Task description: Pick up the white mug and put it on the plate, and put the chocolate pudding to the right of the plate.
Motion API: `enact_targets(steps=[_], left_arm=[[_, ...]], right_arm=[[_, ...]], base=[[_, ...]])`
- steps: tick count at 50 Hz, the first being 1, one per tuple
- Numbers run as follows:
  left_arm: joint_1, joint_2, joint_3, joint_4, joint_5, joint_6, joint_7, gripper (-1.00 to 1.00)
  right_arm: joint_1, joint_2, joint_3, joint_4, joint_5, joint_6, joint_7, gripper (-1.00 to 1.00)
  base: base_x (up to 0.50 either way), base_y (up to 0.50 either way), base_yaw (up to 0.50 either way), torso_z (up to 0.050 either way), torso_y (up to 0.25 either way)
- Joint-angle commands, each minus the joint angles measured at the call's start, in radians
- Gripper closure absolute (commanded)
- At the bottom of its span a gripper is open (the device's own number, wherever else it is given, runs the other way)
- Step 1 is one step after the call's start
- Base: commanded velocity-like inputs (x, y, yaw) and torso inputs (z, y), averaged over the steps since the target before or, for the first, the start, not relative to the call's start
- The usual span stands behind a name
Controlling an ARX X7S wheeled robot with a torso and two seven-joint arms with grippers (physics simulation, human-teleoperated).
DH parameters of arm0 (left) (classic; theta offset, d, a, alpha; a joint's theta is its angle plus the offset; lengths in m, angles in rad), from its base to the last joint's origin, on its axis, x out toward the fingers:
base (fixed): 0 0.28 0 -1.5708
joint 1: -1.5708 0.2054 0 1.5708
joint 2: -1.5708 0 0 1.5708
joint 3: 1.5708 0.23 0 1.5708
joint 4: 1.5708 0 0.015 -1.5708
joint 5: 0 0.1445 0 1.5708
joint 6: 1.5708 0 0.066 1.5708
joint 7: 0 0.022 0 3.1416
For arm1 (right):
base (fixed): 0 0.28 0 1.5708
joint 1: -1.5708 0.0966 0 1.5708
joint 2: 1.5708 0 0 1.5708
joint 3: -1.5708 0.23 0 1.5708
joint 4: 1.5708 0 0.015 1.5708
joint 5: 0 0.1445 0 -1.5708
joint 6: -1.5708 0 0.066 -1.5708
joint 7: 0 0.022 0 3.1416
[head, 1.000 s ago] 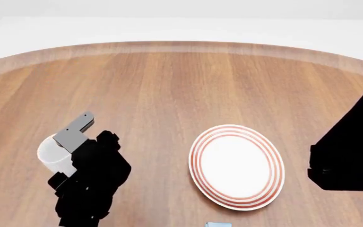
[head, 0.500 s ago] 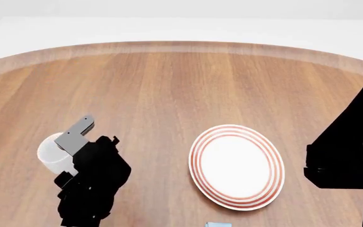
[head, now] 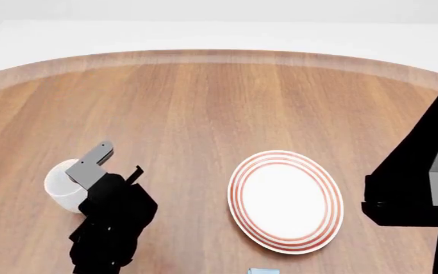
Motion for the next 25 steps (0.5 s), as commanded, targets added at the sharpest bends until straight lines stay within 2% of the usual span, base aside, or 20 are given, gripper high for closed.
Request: enact_targets(steps=[1,6,10,11,12,13,16,20,21,25], left_arm=[[-0.001,0.013,-0.021,-0.001,-0.006,0.018,0.035,1.0],[-0.019,-0.021,0.04,0.048,0.009,-0.013,0.106,1.0],[-0.065,-0.085,0.128,0.175,-0.038,-0.124,0.262,1.0],[-0.016,-0.112,0.149,0.307,-0.015,0.026,0.412,1.0],[0.002,-0.112,0.123,0.355,-0.038,0.052,0.455,1.0],[-0.031,-0.138,0.151,0.367,-0.06,-0.046,0.428,1.0],[-0.098,-0.211,0.23,0.539,-0.067,-0.167,0.444,1.0],[-0.18,-0.272,0.312,0.694,-0.071,-0.277,0.47,1.0],[-0.216,-0.291,0.349,0.748,-0.077,-0.31,0.51,1.0],[-0.306,-0.319,0.432,0.81,-0.062,-0.394,0.564,1.0]], right_arm=[[0.001,-0.015,0.019,0.005,-0.02,-0.004,-0.021,-1.0],[0.0,-0.015,0.017,0.007,-0.021,-0.006,-0.02,-1.0],[-0.001,-0.014,0.02,0.013,-0.02,-0.013,-0.02,-1.0],[-0.002,-0.015,0.019,0.018,-0.022,-0.017,-0.021,-1.0],[-0.001,-0.015,0.018,0.022,-0.023,-0.019,-0.021,-1.0],[-0.002,-0.015,0.017,0.022,-0.023,-0.019,-0.02,-1.0],[-0.004,-0.015,0.016,0.021,-0.024,-0.021,-0.02,-1.0],[-0.004,-0.014,0.013,0.02,-0.027,-0.021,-0.02,-1.0],[-0.003,-0.013,0.014,0.019,-0.026,-0.019,-0.019,-1.0],[-0.004,-0.011,0.014,0.012,-0.024,-0.015,-0.016,-1.0]], base=[[0.0,0.0,0.0,0.0,0.0],[0.0,0.0,0.0,0.0,0.0],[0.0,0.0,0.0,0.0,0.0],[0.0,0.0,0.0,0.0,0.0],[0.0,0.0,0.0,0.0,0.0],[0.0,0.0,0.0,0.0,0.0],[0.0,0.0,0.0,0.0,0.0],[0.0,0.0,0.0,0.0,0.0],[0.0,0.0,0.0,0.0,0.0],[0.0,0.0,0.0,0.0,0.0]])
